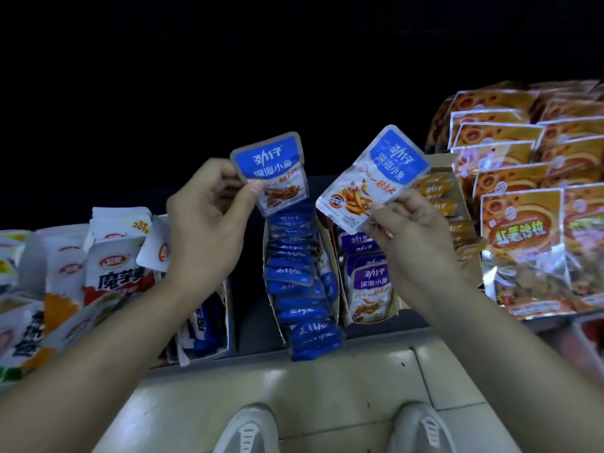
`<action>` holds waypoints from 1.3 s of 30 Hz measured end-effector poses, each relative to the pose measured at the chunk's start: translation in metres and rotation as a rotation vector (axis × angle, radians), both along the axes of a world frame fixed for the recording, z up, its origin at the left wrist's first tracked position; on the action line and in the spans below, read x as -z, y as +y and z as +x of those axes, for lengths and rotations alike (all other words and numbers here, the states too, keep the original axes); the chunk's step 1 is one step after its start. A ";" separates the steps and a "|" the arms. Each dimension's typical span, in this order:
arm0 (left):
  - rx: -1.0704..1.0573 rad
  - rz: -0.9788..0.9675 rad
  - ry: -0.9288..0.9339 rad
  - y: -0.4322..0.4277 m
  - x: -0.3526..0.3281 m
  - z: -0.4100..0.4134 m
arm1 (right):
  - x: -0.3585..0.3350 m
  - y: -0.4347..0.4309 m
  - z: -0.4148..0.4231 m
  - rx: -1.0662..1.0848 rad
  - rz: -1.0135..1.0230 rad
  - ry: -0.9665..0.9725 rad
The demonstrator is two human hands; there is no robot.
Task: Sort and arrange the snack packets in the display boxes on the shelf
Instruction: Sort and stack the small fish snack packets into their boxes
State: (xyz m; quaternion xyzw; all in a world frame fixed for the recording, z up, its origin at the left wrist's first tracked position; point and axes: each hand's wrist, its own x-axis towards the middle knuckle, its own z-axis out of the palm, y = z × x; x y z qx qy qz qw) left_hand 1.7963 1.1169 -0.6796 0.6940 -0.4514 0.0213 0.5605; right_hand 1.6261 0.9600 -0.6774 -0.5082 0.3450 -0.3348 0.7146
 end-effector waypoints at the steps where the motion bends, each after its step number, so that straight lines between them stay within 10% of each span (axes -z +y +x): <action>1: 0.005 0.004 -0.002 -0.002 0.001 0.000 | -0.002 0.000 0.000 0.006 -0.009 -0.004; 16: 0.016 -0.009 -0.017 -0.014 0.014 -0.001 | 0.001 -0.001 0.012 -0.017 0.028 -0.112; 28: -0.076 0.344 -0.095 -0.011 0.035 0.003 | 0.008 0.001 0.011 0.016 0.026 -0.104; 39: -0.138 0.166 -0.024 -0.019 0.025 0.008 | 0.006 0.010 0.015 -0.025 -0.070 -0.266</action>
